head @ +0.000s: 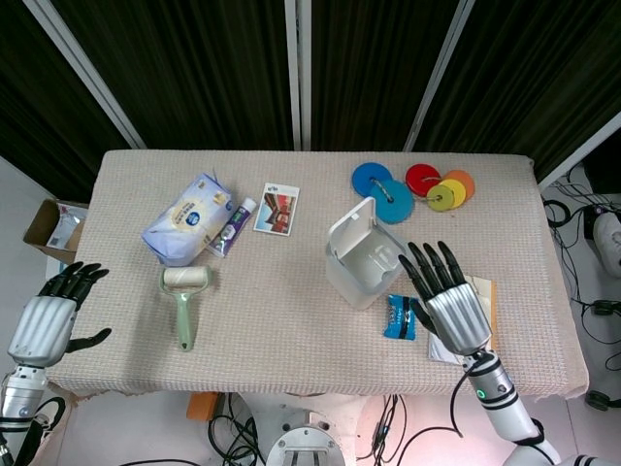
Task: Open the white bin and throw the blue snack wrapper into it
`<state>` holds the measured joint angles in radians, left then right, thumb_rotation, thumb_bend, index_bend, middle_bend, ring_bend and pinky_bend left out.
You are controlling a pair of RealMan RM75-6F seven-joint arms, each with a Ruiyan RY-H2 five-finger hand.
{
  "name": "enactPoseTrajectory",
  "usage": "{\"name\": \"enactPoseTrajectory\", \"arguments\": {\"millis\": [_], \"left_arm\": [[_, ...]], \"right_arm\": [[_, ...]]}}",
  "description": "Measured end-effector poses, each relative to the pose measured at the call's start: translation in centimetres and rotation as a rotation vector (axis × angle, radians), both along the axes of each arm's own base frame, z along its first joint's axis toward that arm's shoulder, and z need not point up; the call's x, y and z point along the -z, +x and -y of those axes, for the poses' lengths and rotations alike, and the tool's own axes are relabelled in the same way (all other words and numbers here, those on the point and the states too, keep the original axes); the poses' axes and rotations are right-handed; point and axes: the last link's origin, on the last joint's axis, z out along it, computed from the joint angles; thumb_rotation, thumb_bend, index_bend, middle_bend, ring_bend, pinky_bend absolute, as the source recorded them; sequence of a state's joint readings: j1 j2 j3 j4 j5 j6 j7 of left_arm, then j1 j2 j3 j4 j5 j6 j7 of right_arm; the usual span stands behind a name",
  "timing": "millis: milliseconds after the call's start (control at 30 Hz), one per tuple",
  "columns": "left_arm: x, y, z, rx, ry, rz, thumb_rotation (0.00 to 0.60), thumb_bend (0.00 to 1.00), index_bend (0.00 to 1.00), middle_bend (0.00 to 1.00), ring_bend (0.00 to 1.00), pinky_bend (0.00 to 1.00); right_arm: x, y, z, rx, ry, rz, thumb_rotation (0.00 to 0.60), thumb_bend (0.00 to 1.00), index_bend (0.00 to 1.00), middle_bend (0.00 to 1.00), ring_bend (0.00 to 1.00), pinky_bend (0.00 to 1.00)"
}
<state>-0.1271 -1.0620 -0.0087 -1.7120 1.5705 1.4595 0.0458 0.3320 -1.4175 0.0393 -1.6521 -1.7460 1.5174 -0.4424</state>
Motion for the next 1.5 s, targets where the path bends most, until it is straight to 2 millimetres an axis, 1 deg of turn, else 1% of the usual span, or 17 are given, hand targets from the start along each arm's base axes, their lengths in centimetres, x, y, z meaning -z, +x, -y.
{"name": "enactPoseTrajectory", "arguments": {"millis": [133, 267, 333, 467, 567, 767, 1033, 1200, 1267, 1333, 1367, 1433, 1500], "left_arm": [[0.0, 0.0, 0.1, 0.0, 0.0, -0.001, 0.6, 0.02, 0.18, 0.14, 0.09, 0.23], [0.0, 0.1, 0.1, 0.001, 0.002, -0.001, 0.6, 0.03, 0.18, 0.14, 0.09, 0.23], [0.0, 0.0, 0.1, 0.0, 0.003, 0.0, 0.6, 0.03, 0.18, 0.14, 0.09, 0.23], [-0.1, 0.0, 0.1, 0.0, 0.006, 0.002, 0.6, 0.03, 0.18, 0.14, 0.09, 0.23], [-0.1, 0.0, 0.1, 0.0, 0.005, 0.002, 0.6, 0.02, 0.18, 0.14, 0.09, 0.23], [-0.2, -0.1, 0.0, -0.003, 0.007, 0.003, 0.6, 0.02, 0.18, 0.14, 0.09, 0.23], [0.0, 0.1, 0.0, 0.001, -0.003, 0.002, 0.6, 0.02, 0.18, 0.14, 0.09, 0.23], [-0.1, 0.0, 0.0, 0.0, 0.001, 0.005, 0.6, 0.02, 0.18, 0.14, 0.09, 0.23], [-0.2, 0.0, 0.0, -0.002, 0.004, 0.006, 0.6, 0.03, 0.18, 0.14, 0.09, 0.23], [-0.2, 0.0, 0.0, -0.002, 0.003, 0.007, 0.6, 0.02, 0.18, 0.14, 0.09, 0.23], [-0.2, 0.0, 0.0, -0.001, 0.002, 0.007, 0.6, 0.02, 0.18, 0.14, 0.09, 0.23], [-0.1, 0.0, 0.0, -0.002, 0.001, 0.006, 0.6, 0.02, 0.18, 0.14, 0.09, 0.23], [-0.1, -0.1, 0.0, -0.006, -0.001, 0.006, 0.6, 0.02, 0.18, 0.14, 0.09, 0.23]], "right_arm": [[0.9, -1.3, -1.2, 0.061, 0.044, -0.077, 0.6, 0.26, 0.0, 0.08, 0.0, 0.0], [2.0, -2.6, -1.5, 0.165, 0.114, -0.145, 0.6, 0.26, 0.02, 0.15, 0.0, 0.0], [2.7, -3.4, -1.6, 0.238, 0.162, -0.175, 0.6, 0.26, 0.02, 0.16, 0.0, 0.0], [4.0, -4.2, -1.6, 0.322, 0.239, -0.213, 0.6, 0.27, 0.04, 0.17, 0.0, 0.0], [5.0, -4.1, -1.5, 0.34, 0.295, -0.23, 0.6, 0.26, 0.04, 0.16, 0.0, 0.0], [6.8, -3.2, -1.0, 0.317, 0.36, -0.243, 0.6, 0.26, 0.04, 0.14, 0.0, 0.0], [8.6, -3.6, -0.4, 0.37, 0.397, -0.246, 0.6, 0.26, 0.04, 0.13, 0.0, 0.02], [9.5, -3.7, 0.0, 0.386, 0.412, -0.25, 0.6, 0.26, 0.04, 0.13, 0.0, 0.08], [9.7, -3.6, 0.1, 0.39, 0.416, -0.25, 0.6, 0.26, 0.04, 0.13, 0.01, 0.15], [9.9, -3.5, 0.3, 0.393, 0.421, -0.249, 0.6, 0.26, 0.05, 0.13, 0.05, 0.23], [9.9, -3.5, 0.3, 0.394, 0.423, -0.249, 0.6, 0.26, 0.06, 0.13, 0.09, 0.28], [10.0, -3.4, 0.4, 0.396, 0.428, -0.249, 0.6, 0.26, 0.09, 0.15, 0.16, 0.37], [10.1, -3.4, 0.5, 0.397, 0.43, -0.25, 0.6, 0.26, 0.14, 0.2, 0.23, 0.45]]}}
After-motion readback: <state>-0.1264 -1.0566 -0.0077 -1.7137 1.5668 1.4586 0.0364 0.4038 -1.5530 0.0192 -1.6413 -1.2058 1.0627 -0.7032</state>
